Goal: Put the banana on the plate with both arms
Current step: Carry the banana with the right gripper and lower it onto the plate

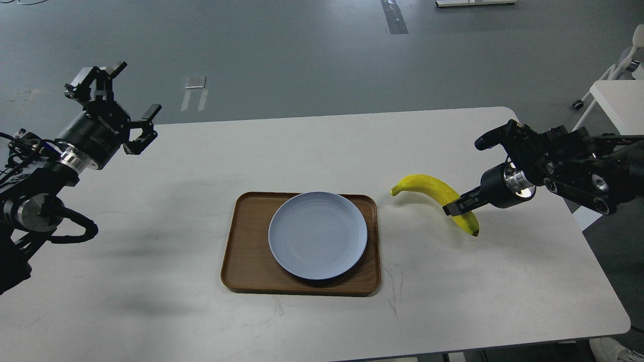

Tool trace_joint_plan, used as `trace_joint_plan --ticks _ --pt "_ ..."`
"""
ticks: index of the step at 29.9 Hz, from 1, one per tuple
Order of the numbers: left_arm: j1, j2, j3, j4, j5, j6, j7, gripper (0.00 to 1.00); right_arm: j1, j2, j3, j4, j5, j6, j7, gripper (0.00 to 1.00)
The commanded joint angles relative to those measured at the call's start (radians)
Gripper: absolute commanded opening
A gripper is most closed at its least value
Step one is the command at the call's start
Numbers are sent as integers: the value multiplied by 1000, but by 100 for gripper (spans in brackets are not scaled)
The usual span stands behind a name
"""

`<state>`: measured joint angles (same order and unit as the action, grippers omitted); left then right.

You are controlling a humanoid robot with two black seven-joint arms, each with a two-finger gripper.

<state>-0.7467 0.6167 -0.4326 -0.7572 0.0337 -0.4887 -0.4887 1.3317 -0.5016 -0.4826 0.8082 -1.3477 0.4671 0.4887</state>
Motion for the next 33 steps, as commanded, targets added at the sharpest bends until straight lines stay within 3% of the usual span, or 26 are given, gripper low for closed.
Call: trace_joint_plan --ticks 1,4,14,21,22,26,28,30,33 --pt "0 -3 -1 -1 -1 0 0 100 119 4 1 78 10 7 0 1" --pt "0 -9 -3 -1 0 0 0 100 159 61 1 86 16 12 0 1" --pt "0 -12 -6 1 -1 0 0 100 150 412 -74 2 220 22 0 2" --pt "-2 -15 -8 1 -1 0 0 100 96 502 -117 -44 222 22 0 12" --pt "-3 -15 -8 1 -1 0 0 100 93 502 -117 -46 222 22 0 16" --pt "-7 -14 -8 2 -1 0 0 100 86 500 -116 -52 223 22 0 60" --pt "-7 -14 -8 2 -1 0 0 100 86 497 -113 -53 223 22 0 72" --pt "-7 -14 -8 4 -1 0 0 100 86 492 -105 -64 223 22 0 99" --pt "-7 -11 -8 2 -1 0 0 100 87 462 -56 -78 239 19 0 100"
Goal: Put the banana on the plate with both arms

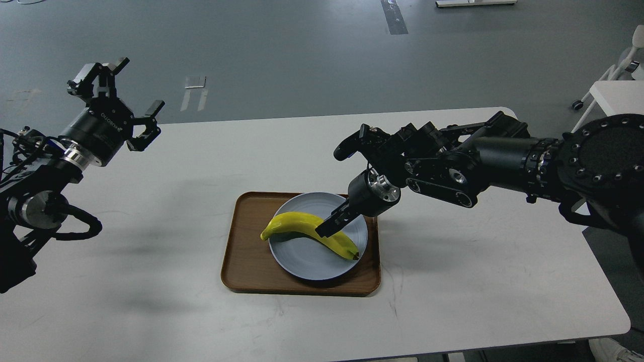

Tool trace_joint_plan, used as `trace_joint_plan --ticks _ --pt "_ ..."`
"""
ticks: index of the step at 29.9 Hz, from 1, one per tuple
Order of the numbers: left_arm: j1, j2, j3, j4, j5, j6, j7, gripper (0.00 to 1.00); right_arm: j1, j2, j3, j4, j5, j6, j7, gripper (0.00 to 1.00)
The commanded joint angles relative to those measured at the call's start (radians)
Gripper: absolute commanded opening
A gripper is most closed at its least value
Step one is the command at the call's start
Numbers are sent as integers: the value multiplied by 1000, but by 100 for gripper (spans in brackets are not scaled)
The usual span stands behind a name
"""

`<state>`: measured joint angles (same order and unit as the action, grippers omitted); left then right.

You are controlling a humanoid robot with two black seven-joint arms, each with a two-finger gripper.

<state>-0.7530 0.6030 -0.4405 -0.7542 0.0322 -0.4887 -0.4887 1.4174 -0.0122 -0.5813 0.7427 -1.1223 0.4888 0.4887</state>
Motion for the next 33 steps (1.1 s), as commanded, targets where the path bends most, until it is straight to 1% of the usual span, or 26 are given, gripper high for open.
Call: trace_joint_plan --ticks 1,3,5,7,9,10,11,13,15,18,19,21,22,24,27,33 --pt "0 6 0 -1 0 0 0 100 6 -57 87 -19 28 -6 0 100" --pt "0 7 0 -1 2 0 0 100 8 -90 145 -28 56 -16 0 100" --pt "0 9 0 -1 2 0 0 100 3 -156 248 -45 134 -33 0 100" --pt "0 9 0 -1 2 0 0 100 -21 -254 371 -52 296 -41 0 100" --pt "0 7 0 -2 2 0 0 100 -55 -301 417 -51 390 -41 0 100" --pt "1 7 2 -5 2 0 0 100 -95 -345 458 -51 483 -44 0 100" --pt "1 7 2 -5 2 0 0 100 -116 -363 481 -48 527 -45 0 100" --pt "4 -3 2 -5 2 0 0 100 -231 -423 564 -39 684 -48 0 100" --pt "7 -8 2 -5 2 0 0 100 -299 -443 616 -39 754 -47 0 100" --pt "14 -31 3 -5 6 0 0 100 -464 -456 780 -40 893 -47 0 100" --pt "14 -34 3 -5 8 0 0 100 -494 -456 808 -40 912 -45 0 100" --pt "17 -43 5 -5 11 0 0 100 -589 -456 926 -40 943 -45 0 100" --pt "17 -43 5 -5 11 0 0 100 -589 -456 926 -40 943 -45 0 100" --pt "17 -69 5 -5 14 0 0 100 -655 -445 1018 -40 958 -42 0 100" --pt "17 -98 3 -5 15 0 0 100 -696 -442 1081 -37 987 -36 0 100" --pt "17 -112 -12 -8 17 0 0 100 -722 -450 1086 -31 993 -26 0 100"
